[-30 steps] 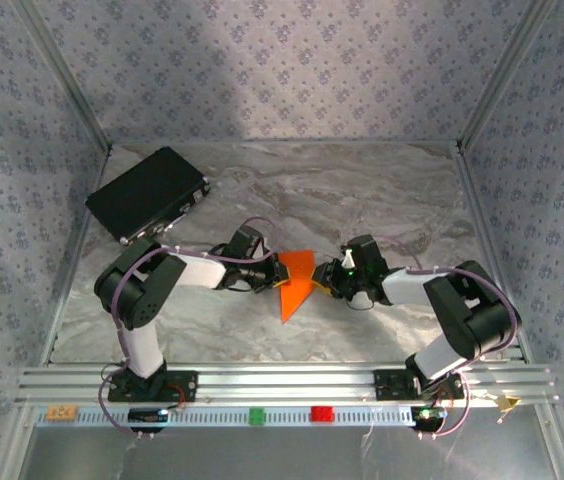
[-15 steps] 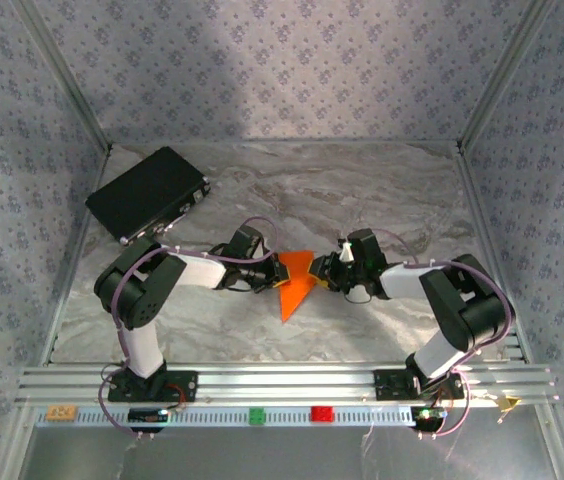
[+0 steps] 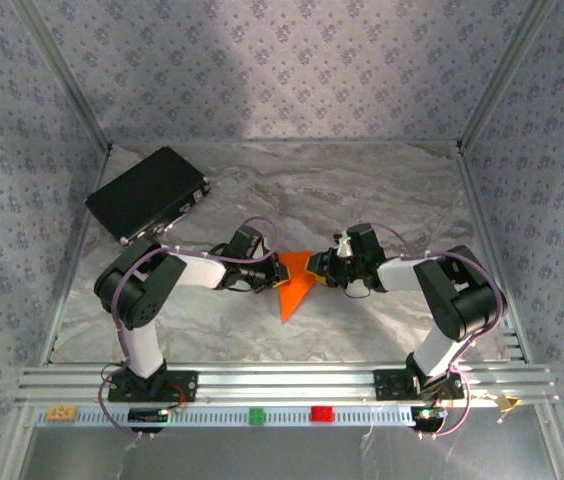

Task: Fold a paper plane with a square sheet of paper (pick it up from the middle)
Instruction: Fold the wing for the fifth time at the center of the table.

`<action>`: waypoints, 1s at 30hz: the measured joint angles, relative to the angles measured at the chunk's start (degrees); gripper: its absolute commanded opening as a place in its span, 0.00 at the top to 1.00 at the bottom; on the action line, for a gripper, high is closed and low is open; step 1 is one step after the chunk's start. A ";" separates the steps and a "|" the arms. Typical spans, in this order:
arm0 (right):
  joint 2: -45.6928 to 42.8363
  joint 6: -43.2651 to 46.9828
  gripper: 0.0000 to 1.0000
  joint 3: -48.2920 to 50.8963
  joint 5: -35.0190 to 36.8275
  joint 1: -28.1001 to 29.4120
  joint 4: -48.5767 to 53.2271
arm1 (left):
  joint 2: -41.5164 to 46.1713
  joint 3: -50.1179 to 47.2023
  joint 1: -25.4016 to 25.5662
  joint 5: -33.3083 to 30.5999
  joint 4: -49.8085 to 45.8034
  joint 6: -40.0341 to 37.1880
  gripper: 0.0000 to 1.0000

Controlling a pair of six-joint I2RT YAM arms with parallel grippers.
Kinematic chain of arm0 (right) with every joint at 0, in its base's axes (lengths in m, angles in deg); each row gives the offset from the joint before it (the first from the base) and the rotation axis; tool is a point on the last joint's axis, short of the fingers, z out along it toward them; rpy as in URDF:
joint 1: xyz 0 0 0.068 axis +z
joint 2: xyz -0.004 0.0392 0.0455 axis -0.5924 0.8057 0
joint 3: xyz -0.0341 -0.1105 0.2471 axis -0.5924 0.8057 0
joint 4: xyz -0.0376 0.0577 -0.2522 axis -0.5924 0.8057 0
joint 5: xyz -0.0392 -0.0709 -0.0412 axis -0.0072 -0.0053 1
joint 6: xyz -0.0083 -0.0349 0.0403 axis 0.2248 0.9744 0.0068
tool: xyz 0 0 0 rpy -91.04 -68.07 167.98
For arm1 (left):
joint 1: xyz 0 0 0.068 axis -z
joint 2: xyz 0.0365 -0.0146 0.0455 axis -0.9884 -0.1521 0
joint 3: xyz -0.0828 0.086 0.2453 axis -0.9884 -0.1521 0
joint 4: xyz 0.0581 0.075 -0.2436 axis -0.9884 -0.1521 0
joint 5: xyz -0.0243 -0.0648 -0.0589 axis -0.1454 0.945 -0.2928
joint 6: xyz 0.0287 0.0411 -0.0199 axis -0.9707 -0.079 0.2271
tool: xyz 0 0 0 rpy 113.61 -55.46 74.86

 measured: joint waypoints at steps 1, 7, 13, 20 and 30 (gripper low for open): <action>0.20 0.31 0.70 -0.17 -0.35 -0.17 0.04 | 0.00 0.00 0.00 0.00 0.00 0.00 0.96; 0.76 2.08 0.80 -0.33 -1.09 -0.94 1.11 | 0.00 -0.02 0.00 0.00 0.00 -0.04 0.94; 0.76 2.21 0.96 -0.46 -1.38 -0.96 1.66 | 0.63 0.00 0.00 -0.02 -0.59 -0.11 0.89; -2.67 -3.52 1.00 2.51 3.78 0.13 -0.09 | 7.82 0.00 0.00 -1.38 -4.66 -1.57 0.86; -7.45 -14.80 0.98 8.61 12.72 3.04 -3.13 | 8.61 0.20 1.33 -1.73 -6.56 -2.60 0.93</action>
